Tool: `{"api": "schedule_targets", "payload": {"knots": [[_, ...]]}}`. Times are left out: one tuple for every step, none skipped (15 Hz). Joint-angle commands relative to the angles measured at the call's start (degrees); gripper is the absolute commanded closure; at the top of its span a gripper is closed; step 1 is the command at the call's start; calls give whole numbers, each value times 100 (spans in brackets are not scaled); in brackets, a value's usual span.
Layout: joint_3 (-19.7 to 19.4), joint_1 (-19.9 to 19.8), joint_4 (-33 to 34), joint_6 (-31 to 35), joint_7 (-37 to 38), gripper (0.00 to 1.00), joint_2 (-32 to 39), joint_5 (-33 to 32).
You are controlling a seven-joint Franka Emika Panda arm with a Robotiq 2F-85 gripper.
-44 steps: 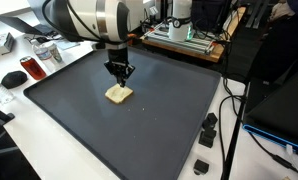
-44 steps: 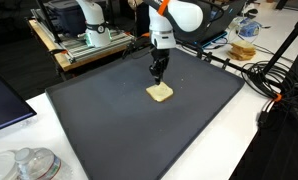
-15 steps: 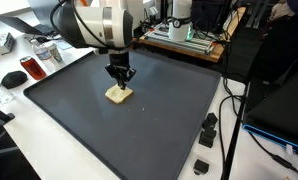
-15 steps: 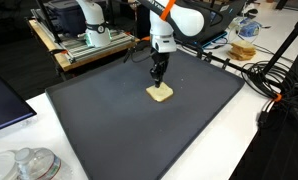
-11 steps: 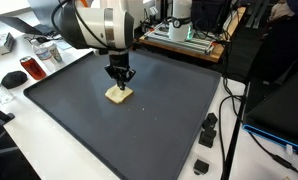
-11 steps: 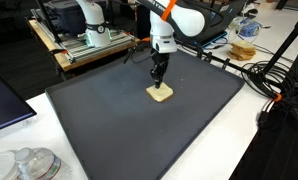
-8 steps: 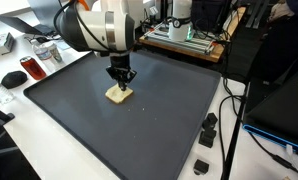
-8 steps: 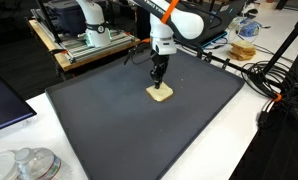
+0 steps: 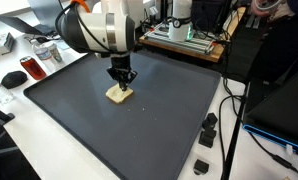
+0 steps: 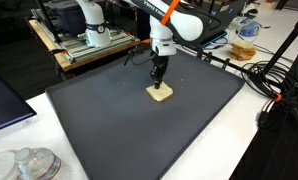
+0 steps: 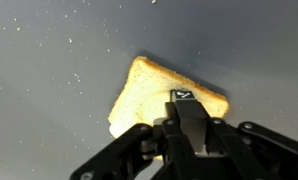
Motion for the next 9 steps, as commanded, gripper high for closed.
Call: {"api": "schedule_targets", "payload": {"knots": [[107,-147,-143,0,-242,95,424,-142],[134,-164,-151,0,-243,95,466,-185],[164,-177,-144,0,-241,95,506,-242],[195,-202,-165,0,-241,95,537,-286],[226,-224,-180,0,-241,95,564,-345],[245,-240,-191,0,-241,95,589,-390],[277,-264,-200,4,-241,95,615,-423],[301,-289,-214,5,-241,95,638,-447],[340,-326,-239,6,-241,95,665,-475]]}}
